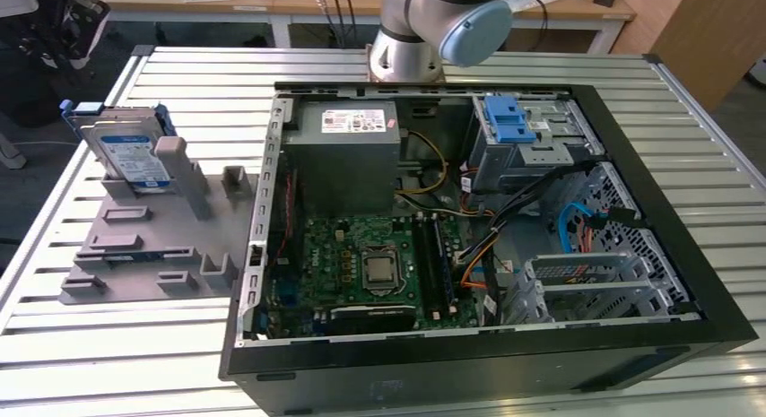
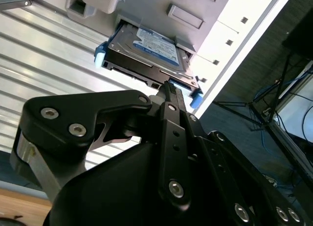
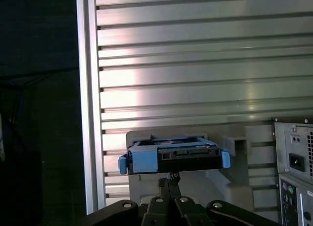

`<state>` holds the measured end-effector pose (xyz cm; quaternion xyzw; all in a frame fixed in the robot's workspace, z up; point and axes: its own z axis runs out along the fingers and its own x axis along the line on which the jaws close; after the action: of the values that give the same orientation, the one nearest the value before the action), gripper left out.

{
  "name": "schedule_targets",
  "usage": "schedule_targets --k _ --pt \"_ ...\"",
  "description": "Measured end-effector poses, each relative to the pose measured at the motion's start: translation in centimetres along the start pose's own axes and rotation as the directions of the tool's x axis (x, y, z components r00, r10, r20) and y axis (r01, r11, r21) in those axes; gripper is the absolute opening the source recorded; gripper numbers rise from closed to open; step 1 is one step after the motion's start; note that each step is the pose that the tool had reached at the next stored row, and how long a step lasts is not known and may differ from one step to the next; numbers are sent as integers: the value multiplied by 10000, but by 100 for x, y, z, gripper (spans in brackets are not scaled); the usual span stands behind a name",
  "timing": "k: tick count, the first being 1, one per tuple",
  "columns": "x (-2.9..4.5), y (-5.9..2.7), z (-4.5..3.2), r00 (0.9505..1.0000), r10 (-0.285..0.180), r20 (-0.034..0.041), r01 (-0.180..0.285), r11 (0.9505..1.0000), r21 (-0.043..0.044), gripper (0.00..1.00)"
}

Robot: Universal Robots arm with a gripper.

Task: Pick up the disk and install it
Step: 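Reach for the disk, then pick up the disk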

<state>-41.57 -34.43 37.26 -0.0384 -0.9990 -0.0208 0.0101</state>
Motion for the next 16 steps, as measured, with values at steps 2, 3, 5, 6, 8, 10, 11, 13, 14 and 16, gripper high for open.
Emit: schedule_targets --k 2,3,5,6,8,10,11,13,14,16 --pt "28 3 3 10000 0 -7 0 10000 1 11" --pt "40 3 5 10000 0 -9 0 10000 1 11" --pt "61 4 8 10000 0 -15 0 10000 1 11" --pt "68 4 9 10000 0 -16 0 10000 1 11" --pt "79 5 11 10000 0 -20 0 10000 2 11" --pt "82 5 12 10000 -2 -21 2 10000 2 11" --pt "82 6 12 10000 -1 -22 1 10000 2 11" --pt "84 6 13 10000 0 -22 0 10000 2 11" --pt "84 6 13 10000 0 -22 0 10000 2 11" --pt "84 6 13 10000 -4 -23 4 10000 2 11"
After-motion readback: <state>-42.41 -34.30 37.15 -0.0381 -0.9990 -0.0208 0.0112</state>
